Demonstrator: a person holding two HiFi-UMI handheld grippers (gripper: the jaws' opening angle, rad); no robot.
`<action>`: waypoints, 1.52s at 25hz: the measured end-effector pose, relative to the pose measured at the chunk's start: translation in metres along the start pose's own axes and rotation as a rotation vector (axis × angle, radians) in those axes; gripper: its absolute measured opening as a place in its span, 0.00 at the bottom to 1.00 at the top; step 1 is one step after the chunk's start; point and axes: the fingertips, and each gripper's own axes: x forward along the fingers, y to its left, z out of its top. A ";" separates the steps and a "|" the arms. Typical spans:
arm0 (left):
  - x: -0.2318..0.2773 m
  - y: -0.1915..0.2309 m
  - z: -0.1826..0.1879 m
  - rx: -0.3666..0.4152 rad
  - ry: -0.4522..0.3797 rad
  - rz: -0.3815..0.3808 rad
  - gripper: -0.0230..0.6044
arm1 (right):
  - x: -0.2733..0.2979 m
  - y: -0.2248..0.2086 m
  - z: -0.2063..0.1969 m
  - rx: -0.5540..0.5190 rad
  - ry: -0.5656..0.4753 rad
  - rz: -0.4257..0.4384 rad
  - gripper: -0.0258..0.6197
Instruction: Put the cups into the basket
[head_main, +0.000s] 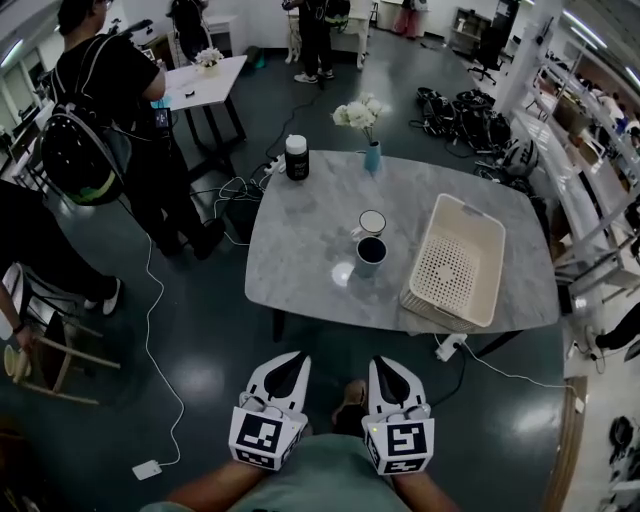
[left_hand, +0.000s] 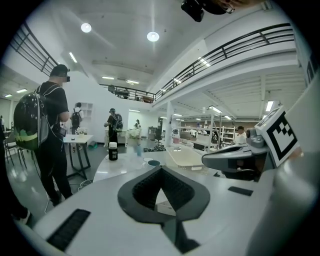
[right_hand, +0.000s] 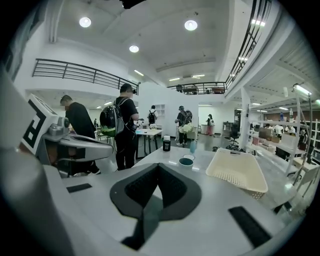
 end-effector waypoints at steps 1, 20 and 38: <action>0.007 0.003 0.004 -0.006 0.003 0.008 0.05 | 0.006 -0.004 0.003 -0.004 0.000 0.004 0.06; 0.116 -0.006 0.026 0.002 0.061 0.086 0.05 | 0.081 -0.091 0.017 -0.012 0.019 0.095 0.06; 0.165 0.002 0.029 0.017 0.107 0.093 0.05 | 0.114 -0.117 0.018 0.006 0.047 0.104 0.06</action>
